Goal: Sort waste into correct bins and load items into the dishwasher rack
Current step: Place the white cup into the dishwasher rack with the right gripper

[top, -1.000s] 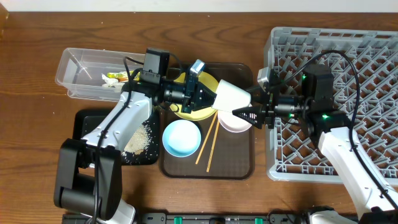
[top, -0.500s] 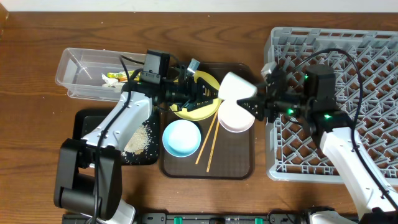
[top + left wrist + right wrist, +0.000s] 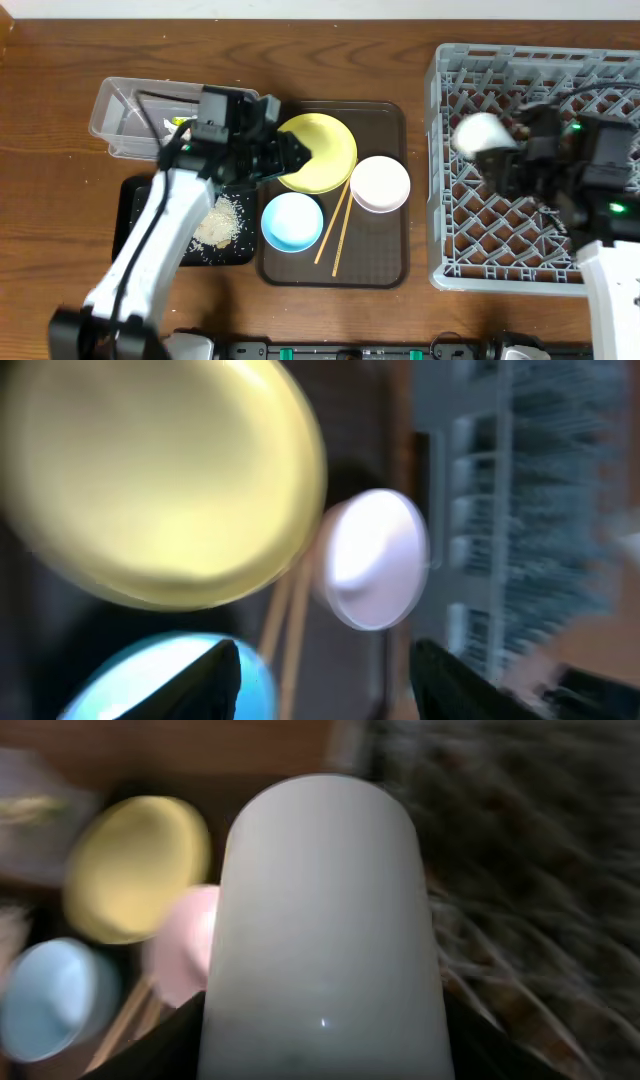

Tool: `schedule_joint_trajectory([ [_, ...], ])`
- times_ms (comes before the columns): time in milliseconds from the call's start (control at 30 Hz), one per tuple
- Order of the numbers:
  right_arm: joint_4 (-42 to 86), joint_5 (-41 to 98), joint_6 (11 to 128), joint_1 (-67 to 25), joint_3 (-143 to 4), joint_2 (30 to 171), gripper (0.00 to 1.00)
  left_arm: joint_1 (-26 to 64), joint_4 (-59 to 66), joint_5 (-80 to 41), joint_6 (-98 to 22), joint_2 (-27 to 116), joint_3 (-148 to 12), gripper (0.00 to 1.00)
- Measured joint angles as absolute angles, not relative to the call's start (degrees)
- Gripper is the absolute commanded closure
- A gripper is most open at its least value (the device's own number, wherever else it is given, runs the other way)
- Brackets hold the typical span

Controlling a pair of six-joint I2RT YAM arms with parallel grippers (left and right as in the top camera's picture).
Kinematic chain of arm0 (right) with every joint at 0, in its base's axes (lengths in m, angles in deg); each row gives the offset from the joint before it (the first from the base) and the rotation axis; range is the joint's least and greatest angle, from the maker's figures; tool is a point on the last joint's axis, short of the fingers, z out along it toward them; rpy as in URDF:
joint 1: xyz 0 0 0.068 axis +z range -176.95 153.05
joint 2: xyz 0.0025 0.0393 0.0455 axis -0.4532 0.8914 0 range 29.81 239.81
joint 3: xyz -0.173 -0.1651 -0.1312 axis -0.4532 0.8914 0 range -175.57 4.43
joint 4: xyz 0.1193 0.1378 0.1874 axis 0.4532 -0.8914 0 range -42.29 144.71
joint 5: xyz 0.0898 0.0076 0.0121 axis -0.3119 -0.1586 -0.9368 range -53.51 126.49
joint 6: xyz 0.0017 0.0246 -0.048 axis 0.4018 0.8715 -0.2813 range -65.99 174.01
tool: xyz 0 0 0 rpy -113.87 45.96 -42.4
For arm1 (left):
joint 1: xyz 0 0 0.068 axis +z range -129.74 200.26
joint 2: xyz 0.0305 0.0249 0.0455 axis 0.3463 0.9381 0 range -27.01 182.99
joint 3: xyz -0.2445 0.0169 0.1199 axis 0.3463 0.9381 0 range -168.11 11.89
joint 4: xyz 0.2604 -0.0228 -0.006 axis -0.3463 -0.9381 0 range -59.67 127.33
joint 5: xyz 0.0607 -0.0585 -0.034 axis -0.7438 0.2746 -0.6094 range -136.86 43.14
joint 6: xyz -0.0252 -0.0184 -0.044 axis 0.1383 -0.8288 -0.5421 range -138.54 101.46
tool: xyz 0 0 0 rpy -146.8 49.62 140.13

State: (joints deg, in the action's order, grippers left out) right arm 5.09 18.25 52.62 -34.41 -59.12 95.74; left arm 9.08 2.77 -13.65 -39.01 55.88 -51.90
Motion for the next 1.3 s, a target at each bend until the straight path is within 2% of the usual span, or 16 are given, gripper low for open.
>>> schedule_joint_trajectory([
  [133,-1.4,27.5,55.6,-39.3,-60.7,95.8,0.99,9.1,-1.8,-23.9,-37.7,51.3,-51.9,0.43],
  [267,-5.0,33.1,58.5,-44.6,-60.8,96.2,0.99,9.1,-2.6,-28.7,-37.3,49.5,-51.9,0.43],
  [467,-10.7,36.3,60.4,-49.7,-61.1,99.9,0.99,9.1,-2.7,-31.1,-36.7,49.4,-51.9,0.43],
  [767,-12.9,38.9,61.3,-51.9,-61.1,109.0,0.99,9.1,-2.7,-32.1,-36.6,49.4,-51.9,0.43],
  [800,-13.0,38.9,61.3,-51.9,-61.1,109.9,0.94,9.1,-2.8,-32.1,-36.6,49.4,-51.9,0.43],
  [833,-13.0,38.9,61.3,-51.9,-61.1,110.8,0.82,9.1,-2.7,-32.1,-36.6,49.4,-51.9,0.43],
  [900,-13.0,38.9,61.3,-51.9,-61.1,112.8,0.40,9.1,-2.8,-32.2,-36.6,49.4,-51.9,0.43],
  [967,-12.8,38.7,61.6,-51.9,-61.1,114.0,0.24,9.1,-2.8,-32.2,-36.6,49.4,-51.9,0.43],
  [1133,-12.4,37.1,61.9,-51.9,-61.1,115.0,0.11,9.1,-3.1,-32.2,-36.6,49.4,-51.9,0.42],
  [1300,-12.0,33.7,62.1,-51.9,-61.7,115.0,0.07,9.1,-6.1,-32.6,-36.6,49.4,-51.9,0.42],
])
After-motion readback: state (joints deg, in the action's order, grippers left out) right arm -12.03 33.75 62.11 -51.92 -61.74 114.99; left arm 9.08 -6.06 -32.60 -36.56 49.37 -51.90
